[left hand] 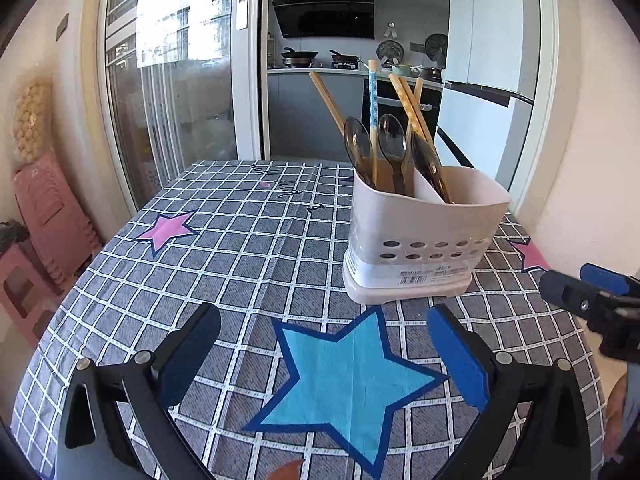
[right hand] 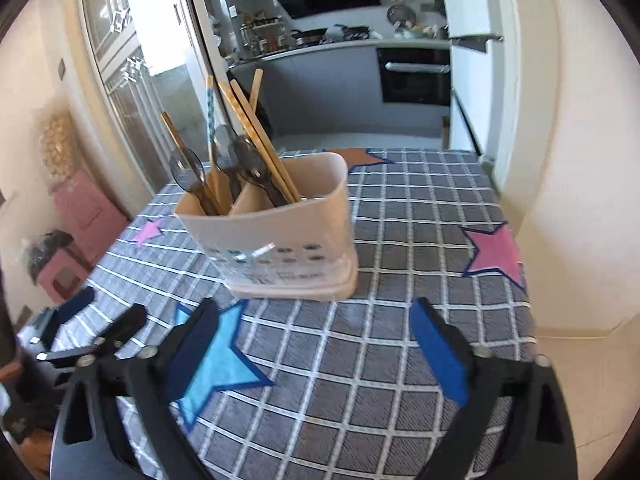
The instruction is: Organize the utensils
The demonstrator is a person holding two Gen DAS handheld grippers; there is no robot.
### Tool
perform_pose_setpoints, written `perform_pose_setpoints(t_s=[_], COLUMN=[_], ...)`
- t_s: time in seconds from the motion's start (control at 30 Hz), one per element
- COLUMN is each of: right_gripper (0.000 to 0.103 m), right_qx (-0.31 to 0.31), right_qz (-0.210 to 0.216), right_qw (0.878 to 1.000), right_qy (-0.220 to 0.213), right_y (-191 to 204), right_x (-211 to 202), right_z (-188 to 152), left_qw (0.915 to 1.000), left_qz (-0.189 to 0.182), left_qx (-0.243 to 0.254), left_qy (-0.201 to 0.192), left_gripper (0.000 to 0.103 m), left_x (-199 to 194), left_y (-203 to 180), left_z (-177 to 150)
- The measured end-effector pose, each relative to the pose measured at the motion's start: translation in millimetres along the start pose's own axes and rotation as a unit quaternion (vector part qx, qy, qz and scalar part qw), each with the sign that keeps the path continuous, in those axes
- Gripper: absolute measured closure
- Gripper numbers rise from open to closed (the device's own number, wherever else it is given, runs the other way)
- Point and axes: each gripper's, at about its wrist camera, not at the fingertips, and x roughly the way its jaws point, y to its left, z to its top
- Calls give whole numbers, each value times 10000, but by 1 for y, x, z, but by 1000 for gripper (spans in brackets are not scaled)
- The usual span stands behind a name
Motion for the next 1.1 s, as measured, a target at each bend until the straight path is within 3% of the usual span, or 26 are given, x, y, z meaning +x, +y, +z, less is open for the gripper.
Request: perform_pose_setpoints(t_s=[0.2,0.43,0.57,1.1], right_gripper=[0,0,0,0], right_qx=[29,-209,-307,-223], right_qz=[-337,-708,-898,-1198], right_qw=[9990,9923,9864,9807], right_qy=[-276,-991,-1340,-1526], right_y=[5,20,24,24], right_x=[-12,-37,-45,-55], right_z=[-29,-53,-62,-79], left_qw=[9997,9969,9967,9965], left_qz=[29,112,210,233], left_qx=[47,204,161,195], left_qy=[-228,-753,-772,-775], left_gripper=[0,0,0,0], left_x=[-16,-38,-41,-42], left_y=[0,-6,-6,-8], left_z=[-14,-32,-42,-53])
